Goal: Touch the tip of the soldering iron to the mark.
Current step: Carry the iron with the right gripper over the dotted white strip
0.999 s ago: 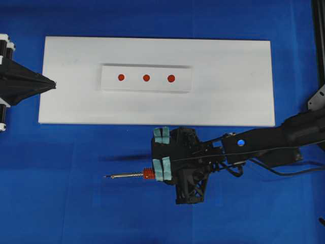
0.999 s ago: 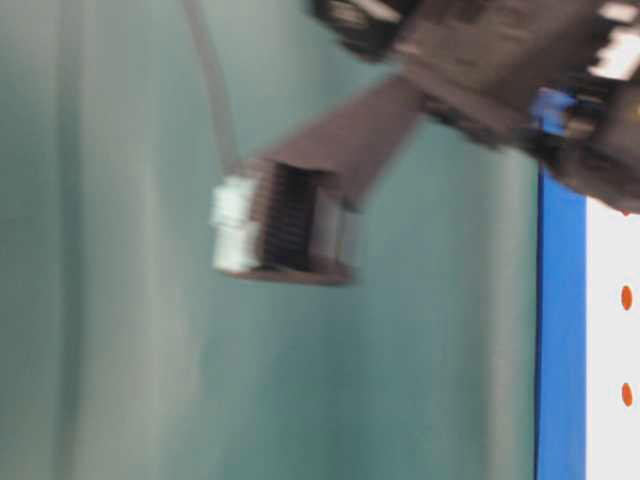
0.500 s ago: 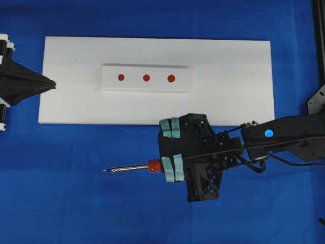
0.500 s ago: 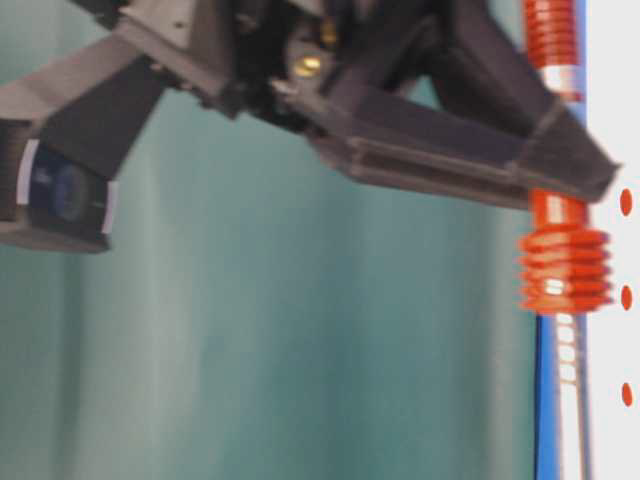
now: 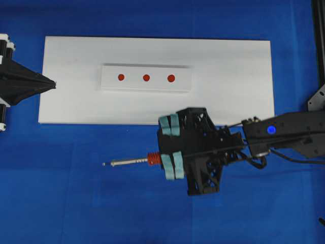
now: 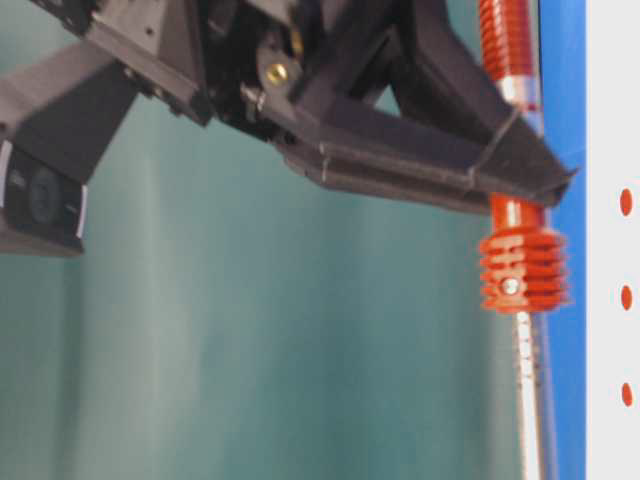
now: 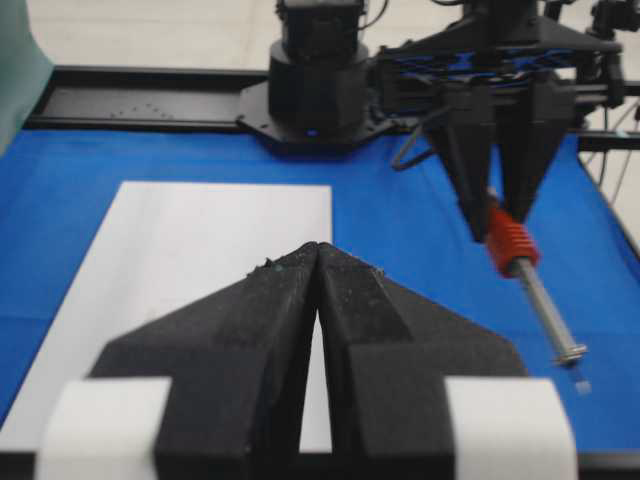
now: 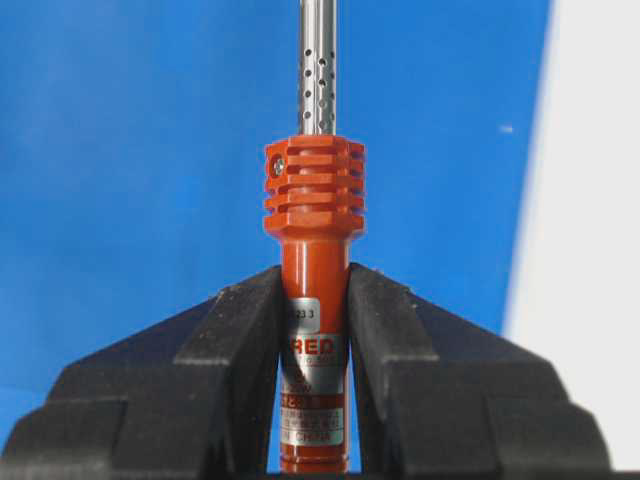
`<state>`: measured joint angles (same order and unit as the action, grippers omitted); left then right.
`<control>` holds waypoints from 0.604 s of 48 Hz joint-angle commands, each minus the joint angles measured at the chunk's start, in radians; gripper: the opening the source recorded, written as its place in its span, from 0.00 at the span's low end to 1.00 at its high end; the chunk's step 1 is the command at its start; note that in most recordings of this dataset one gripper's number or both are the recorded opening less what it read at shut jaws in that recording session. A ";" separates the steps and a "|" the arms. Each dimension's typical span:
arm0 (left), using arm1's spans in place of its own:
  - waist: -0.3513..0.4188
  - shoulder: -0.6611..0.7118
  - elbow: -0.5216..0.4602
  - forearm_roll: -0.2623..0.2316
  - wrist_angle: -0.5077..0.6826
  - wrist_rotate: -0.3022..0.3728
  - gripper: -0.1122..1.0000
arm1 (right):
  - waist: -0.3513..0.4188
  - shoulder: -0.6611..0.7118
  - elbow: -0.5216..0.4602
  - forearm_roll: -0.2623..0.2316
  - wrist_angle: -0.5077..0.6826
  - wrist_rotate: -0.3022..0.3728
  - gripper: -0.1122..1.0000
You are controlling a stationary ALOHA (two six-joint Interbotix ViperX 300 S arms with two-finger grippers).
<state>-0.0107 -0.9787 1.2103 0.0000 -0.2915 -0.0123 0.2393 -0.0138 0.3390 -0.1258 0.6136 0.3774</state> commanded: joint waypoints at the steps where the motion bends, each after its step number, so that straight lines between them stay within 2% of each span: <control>1: 0.003 0.003 -0.011 0.003 -0.006 -0.002 0.10 | -0.052 -0.043 -0.011 -0.028 0.006 -0.006 0.16; 8: 0.003 0.003 -0.011 0.003 -0.002 -0.002 0.10 | -0.135 -0.060 0.009 -0.078 0.029 -0.048 0.16; 29: 0.003 0.003 -0.011 0.003 0.000 -0.005 0.10 | -0.328 -0.067 0.005 -0.078 0.026 -0.233 0.16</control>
<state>-0.0107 -0.9787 1.2118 0.0015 -0.2853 -0.0153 -0.0690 -0.0491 0.3620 -0.2010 0.6458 0.1595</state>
